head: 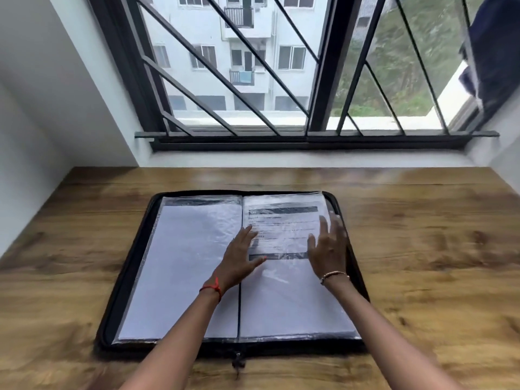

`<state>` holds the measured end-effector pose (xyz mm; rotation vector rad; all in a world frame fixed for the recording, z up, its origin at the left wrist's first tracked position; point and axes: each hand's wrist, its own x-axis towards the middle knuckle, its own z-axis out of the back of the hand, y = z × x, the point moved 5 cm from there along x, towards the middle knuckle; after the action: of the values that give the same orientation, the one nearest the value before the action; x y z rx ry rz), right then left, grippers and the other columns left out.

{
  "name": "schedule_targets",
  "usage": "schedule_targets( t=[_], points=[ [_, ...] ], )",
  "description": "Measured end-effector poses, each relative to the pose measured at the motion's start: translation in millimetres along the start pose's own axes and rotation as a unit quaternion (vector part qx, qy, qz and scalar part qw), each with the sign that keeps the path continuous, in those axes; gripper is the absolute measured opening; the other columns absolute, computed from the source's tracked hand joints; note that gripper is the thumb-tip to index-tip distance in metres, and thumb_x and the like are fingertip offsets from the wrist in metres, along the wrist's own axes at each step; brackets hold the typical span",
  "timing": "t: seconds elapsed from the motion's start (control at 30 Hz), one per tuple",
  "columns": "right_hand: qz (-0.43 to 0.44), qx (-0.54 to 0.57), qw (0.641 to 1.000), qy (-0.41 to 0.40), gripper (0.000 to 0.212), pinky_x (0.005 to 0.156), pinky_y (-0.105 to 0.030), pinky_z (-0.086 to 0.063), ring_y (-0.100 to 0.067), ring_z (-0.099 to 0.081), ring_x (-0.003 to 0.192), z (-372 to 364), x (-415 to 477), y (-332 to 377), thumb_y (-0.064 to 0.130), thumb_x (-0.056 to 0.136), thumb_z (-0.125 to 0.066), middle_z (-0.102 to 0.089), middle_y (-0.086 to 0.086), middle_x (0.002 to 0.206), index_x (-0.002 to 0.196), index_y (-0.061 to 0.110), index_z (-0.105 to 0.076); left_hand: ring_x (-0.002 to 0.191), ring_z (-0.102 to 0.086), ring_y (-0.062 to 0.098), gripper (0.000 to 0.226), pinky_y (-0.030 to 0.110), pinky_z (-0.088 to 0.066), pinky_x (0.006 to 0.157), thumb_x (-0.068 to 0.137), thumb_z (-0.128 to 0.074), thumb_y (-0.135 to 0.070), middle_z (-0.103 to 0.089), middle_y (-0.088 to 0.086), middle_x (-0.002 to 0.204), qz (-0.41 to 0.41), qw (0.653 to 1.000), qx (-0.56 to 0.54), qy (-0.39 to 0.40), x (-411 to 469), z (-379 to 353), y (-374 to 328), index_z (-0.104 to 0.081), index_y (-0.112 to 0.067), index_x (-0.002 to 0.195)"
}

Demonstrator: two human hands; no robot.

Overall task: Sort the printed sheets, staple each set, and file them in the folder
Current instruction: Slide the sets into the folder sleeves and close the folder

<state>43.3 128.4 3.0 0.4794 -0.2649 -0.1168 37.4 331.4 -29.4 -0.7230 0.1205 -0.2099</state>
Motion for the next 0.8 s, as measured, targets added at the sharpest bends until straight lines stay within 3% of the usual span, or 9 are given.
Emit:
schedule_targets(
  t=[0.1, 0.27, 0.33, 0.4, 0.47, 0.53, 0.67, 0.8],
  points=[
    [0.114, -0.041, 0.989, 0.081, 0.054, 0.097, -0.050, -0.042, -0.036, -0.050, 0.124, -32.7, -8.1, 36.5, 0.031, 0.084, -0.036, -0.051, -0.023, 0.133, 0.121, -0.001, -0.058, 0.144, -0.008, 0.013, 0.057, 0.022, -0.006, 0.115, 0.096, -0.049, -0.024, -0.014, -0.004, 0.154, -0.021, 0.999, 0.005, -0.038, -1.5, 0.0, 6.9, -0.023, -0.012, 0.145],
    [0.216, -0.112, 0.945, 0.218, 0.052, 0.089, -0.037, -0.053, -0.016, -0.058, 0.118, -84.0, -21.7, 86.4, 0.034, 0.089, -0.027, -0.061, -0.002, 0.127, 0.117, 0.013, -0.065, 0.141, -0.017, 0.008, 0.054, 0.005, -0.008, 0.110, 0.094, -0.035, -0.019, -0.018, -0.007, 0.148, -0.006, 0.986, -0.096, -0.138, -10.1, 2.2, 8.7, -0.022, -0.009, 0.145],
    [0.206, -0.102, 0.942, 0.244, 0.051, 0.093, -0.033, -0.051, -0.011, -0.060, 0.114, -98.2, -16.2, 100.9, 0.030, 0.081, -0.031, -0.063, 0.002, 0.124, 0.114, 0.016, -0.068, 0.139, -0.020, 0.005, 0.058, 0.003, -0.012, 0.108, 0.091, -0.035, -0.023, -0.022, -0.005, 0.149, 0.005, 0.977, -0.134, -0.165, -12.1, 4.5, 10.2, -0.023, -0.009, 0.145],
    [0.184, -0.099, 0.946, 0.248, 0.053, 0.100, -0.031, -0.043, -0.011, -0.055, 0.121, -101.5, -4.8, 114.1, 0.030, 0.085, -0.027, -0.058, 0.001, 0.131, 0.120, 0.015, -0.063, 0.139, -0.021, 0.004, 0.057, 0.002, -0.013, 0.107, 0.092, -0.036, -0.022, -0.022, -0.003, 0.150, 0.018, 0.970, -0.152, -0.187, -12.9, 6.4, 13.7, -0.022, -0.009, 0.146],
    [0.199, -0.113, 0.940, 0.253, 0.053, 0.116, -0.033, -0.018, -0.015, -0.023, 0.142, -109.4, 11.2, 119.7, 0.029, 0.097, -0.016, -0.024, -0.003, 0.154, 0.144, 0.009, -0.029, 0.140, -0.020, 0.006, 0.056, 0.002, -0.012, 0.107, 0.094, -0.036, -0.022, -0.022, -0.002, 0.152, 0.036, 0.968, -0.152, -0.197, -12.7, 6.5, 17.2, -0.020, -0.009, 0.146],
    [0.186, -0.114, 0.938, 0.268, 0.054, 0.117, -0.034, 0.005, -0.014, 0.006, 0.146, -120.8, 26.3, 116.3, 0.032, 0.101, -0.014, 0.005, -0.002, 0.158, 0.149, 0.010, 0.001, 0.141, -0.017, 0.006, 0.057, 0.003, -0.010, 0.108, 0.093, -0.034, -0.026, -0.020, -0.004, 0.152, 0.035, 0.975, -0.122, -0.181, -10.7, 3.4, 16.7, -0.020, -0.011, 0.147],
    [0.137, -0.121, 0.950, 0.253, 0.058, 0.118, -0.035, 0.009, -0.012, 0.011, 0.145, -122.1, 49.9, 93.5, 0.040, 0.101, -0.014, 0.010, 0.000, 0.158, 0.149, 0.013, 0.003, 0.141, -0.005, -0.001, 0.055, 0.001, -0.003, 0.106, 0.093, -0.029, -0.031, -0.021, -0.008, 0.152, 0.016, 0.988, 0.007, -0.155, -6.2, -6.7, 17.8, -0.025, -0.015, 0.146],
    [0.067, -0.119, 0.963, 0.234, 0.062, 0.117, -0.037, 0.012, -0.009, 0.009, 0.145, -103.5, 69.2, 47.5, 0.049, 0.098, -0.010, 0.010, 0.004, 0.157, 0.149, 0.016, 0.004, 0.140, -0.003, -0.003, 0.059, 0.000, 0.000, 0.105, 0.093, -0.023, -0.042, -0.022, -0.010, 0.151, 0.021, 0.986, 0.056, -0.154, -4.7, -8.7, 18.7, -0.029, -0.015, 0.144]
  ],
)
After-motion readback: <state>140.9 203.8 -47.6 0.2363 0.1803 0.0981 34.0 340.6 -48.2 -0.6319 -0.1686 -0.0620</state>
